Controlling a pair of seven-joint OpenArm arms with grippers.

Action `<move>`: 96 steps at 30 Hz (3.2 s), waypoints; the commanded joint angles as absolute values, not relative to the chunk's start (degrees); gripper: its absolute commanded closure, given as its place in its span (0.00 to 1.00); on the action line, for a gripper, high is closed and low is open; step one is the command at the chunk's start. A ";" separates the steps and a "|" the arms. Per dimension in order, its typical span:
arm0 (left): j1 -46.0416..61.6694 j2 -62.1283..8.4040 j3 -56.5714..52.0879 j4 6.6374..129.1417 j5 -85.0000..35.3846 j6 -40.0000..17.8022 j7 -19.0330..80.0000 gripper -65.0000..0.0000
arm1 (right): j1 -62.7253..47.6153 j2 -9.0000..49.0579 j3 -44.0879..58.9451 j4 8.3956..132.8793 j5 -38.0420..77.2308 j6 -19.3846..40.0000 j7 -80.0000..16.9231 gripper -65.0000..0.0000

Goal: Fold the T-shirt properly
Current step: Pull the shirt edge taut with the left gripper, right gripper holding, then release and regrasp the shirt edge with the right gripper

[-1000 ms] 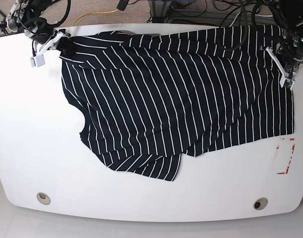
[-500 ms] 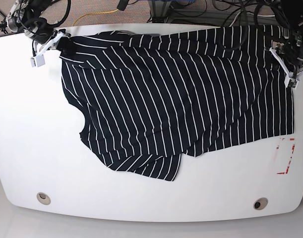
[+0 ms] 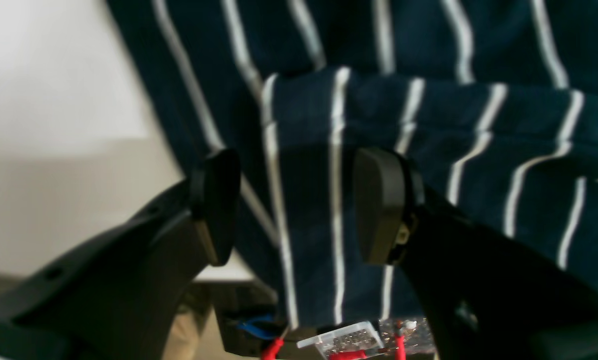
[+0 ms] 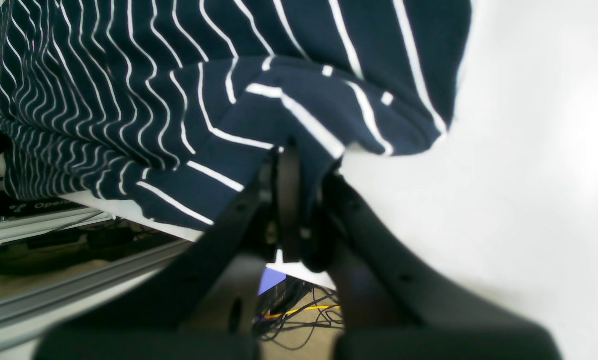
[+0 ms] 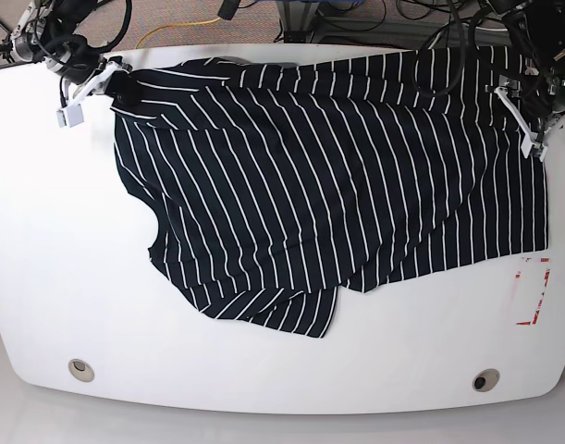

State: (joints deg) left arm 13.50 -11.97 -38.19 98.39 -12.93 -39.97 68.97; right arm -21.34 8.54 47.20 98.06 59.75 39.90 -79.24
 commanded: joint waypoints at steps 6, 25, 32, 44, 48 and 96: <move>13.23 -12.35 -35.74 98.86 -13.23 -40.00 65.36 0.50 | -21.49 9.27 46.37 98.77 61.05 40.00 -78.46 1.00; 13.58 -11.03 -40.48 105.71 -13.49 -40.00 66.95 0.96 | -21.23 8.57 46.73 98.77 60.79 40.00 -78.46 1.00; 14.11 -9.98 -44.79 111.96 -13.41 -40.00 73.98 0.97 | -21.14 8.57 46.81 98.77 60.70 40.00 -78.37 1.00; 15.87 -10.33 -49.89 114.51 -13.58 -40.00 77.49 0.97 | -18.24 8.75 46.46 98.77 60.62 40.00 -78.29 1.00; 16.84 -11.82 -49.63 114.51 -13.58 -40.00 77.49 0.97 | -17.98 8.57 46.37 98.77 61.14 40.00 -78.46 1.00; 6.29 -15.34 -46.29 95.25 -10.68 -40.00 65.01 0.70 | -2.68 15.96 46.90 82.95 63.16 40.00 -78.11 0.19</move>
